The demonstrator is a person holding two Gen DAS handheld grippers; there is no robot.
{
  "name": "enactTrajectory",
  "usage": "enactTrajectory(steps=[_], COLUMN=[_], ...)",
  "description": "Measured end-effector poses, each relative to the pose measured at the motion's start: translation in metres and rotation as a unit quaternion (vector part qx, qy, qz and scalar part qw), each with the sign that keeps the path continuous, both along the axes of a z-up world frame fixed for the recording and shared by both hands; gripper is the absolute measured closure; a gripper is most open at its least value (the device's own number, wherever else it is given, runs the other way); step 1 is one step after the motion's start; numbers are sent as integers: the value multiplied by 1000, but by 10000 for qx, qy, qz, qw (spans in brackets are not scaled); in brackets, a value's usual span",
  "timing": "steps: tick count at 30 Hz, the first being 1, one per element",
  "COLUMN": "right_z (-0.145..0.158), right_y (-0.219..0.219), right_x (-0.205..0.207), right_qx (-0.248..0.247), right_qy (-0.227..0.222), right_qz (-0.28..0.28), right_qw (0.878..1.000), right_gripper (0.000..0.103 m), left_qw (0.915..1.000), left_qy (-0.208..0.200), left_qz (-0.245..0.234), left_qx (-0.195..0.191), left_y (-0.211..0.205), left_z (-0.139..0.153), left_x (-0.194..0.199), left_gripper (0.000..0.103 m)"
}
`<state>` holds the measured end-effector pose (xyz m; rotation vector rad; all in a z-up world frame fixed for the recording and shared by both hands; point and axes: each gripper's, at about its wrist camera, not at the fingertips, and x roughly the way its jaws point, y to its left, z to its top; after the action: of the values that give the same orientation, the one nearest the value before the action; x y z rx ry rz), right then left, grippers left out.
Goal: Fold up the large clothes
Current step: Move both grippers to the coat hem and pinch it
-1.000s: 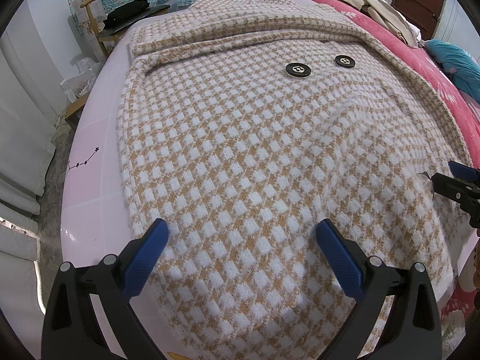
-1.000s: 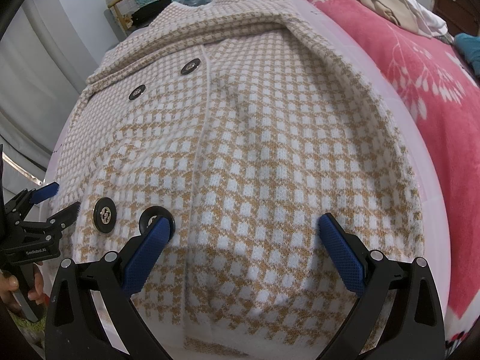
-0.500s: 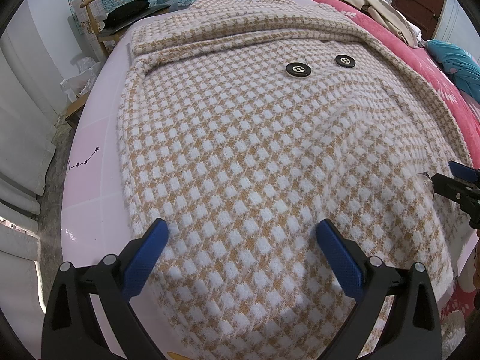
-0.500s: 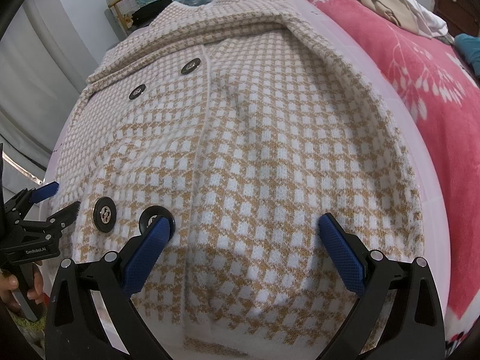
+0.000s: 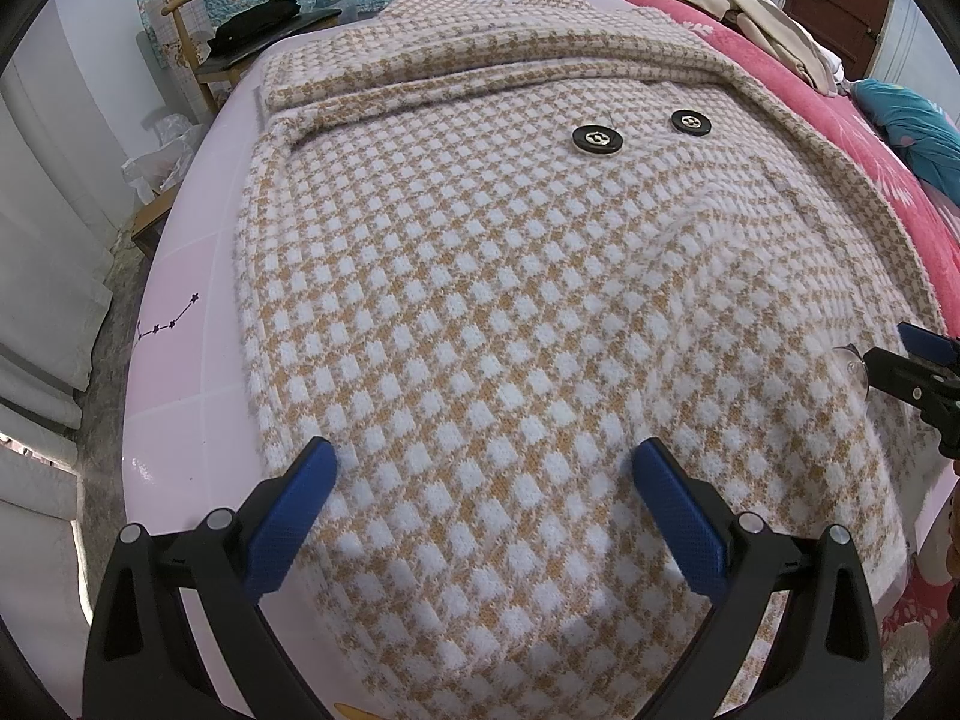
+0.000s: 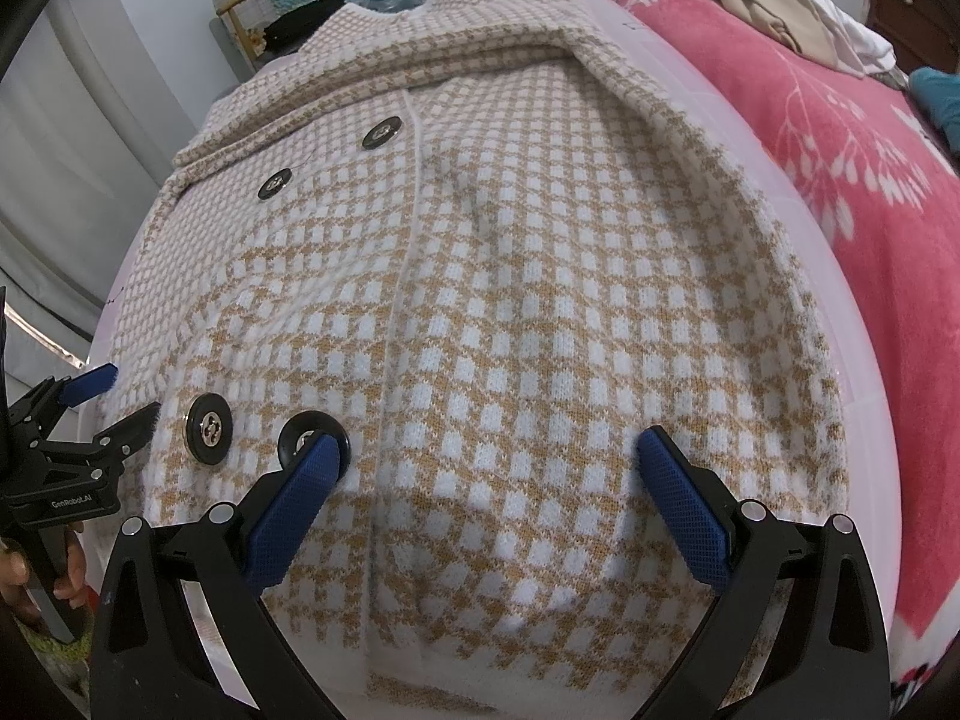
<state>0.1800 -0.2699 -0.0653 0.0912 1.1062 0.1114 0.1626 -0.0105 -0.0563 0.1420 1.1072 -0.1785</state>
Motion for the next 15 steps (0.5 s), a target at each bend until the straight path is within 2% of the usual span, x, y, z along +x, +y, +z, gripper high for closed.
enactTrajectory(steps=[8,15], right_z=[0,-1], right_y=[-1,-3], right_x=[-1,0], right_qx=[12,15], right_qy=[11,34], right_qz=[0,12], right_qw=[10000,10000], right_gripper=[8,8], left_qw=[9999,9977], left_qy=[37,-490], left_qz=[-54,165], left_qx=[-134,-450], left_y=[3,32], left_z=[4,30], left_x=[0,-33], left_gripper=[6,6])
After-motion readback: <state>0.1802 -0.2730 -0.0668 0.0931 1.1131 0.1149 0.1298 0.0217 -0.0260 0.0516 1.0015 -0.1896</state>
